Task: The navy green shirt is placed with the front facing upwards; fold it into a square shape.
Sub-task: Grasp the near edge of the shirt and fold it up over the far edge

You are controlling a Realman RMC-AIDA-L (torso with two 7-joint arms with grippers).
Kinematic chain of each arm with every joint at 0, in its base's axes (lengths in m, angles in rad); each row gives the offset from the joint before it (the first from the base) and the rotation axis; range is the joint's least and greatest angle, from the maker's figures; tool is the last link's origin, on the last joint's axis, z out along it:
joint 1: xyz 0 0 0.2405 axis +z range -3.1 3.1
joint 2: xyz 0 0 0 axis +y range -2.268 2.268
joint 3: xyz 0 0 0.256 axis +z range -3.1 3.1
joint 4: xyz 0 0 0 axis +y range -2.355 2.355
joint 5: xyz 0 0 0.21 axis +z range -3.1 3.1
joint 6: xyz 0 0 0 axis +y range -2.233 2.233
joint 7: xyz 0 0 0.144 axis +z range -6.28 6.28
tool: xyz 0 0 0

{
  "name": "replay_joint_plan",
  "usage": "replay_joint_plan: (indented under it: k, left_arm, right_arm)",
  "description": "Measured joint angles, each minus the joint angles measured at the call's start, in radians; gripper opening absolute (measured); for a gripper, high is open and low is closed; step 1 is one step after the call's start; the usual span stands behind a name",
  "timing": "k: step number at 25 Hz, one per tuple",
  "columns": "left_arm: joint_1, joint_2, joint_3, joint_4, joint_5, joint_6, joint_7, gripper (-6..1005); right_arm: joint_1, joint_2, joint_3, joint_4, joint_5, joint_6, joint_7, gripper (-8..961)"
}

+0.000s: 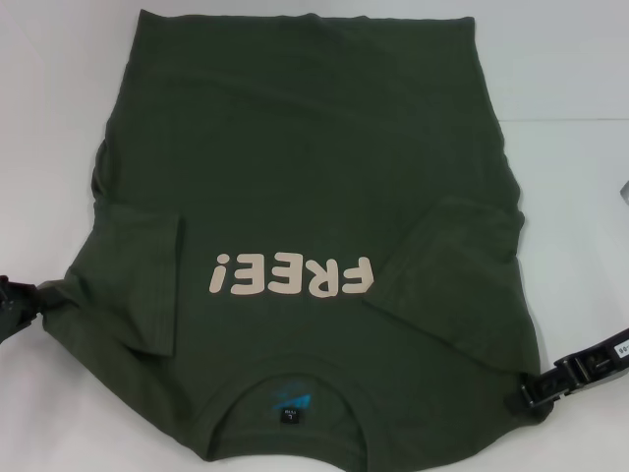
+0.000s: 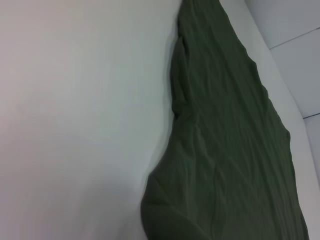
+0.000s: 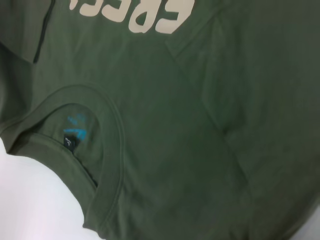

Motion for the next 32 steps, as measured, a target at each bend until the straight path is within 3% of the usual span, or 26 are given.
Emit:
replay_joint_plan:
  k: [2,21,24,32]
  left_arm:
    - [0.0,0.0,0.0,0.0,0.0,0.0,0.0,7]
    - [0.004,0.0,-0.001,0.0,-0.001,0.007,0.006,7]
    - [0.004,0.0,-0.002,0.0,-0.001,0.014,0.011,7]
    - [0.016,0.007,-0.002,0.011,0.001,0.093,0.061,6]
  right_arm:
    - [0.0,-0.001,0.001,0.0,-0.001,0.002,0.0,842]
    - [-0.012,-0.006,0.008,0.002,-0.001,0.031,0.014,33]
    - [-0.019,-0.009,0.029,0.002,0.001,0.033,0.009,36]
    - [-0.039,-0.039,0.08,0.001,0.001,0.022,-0.005,43]
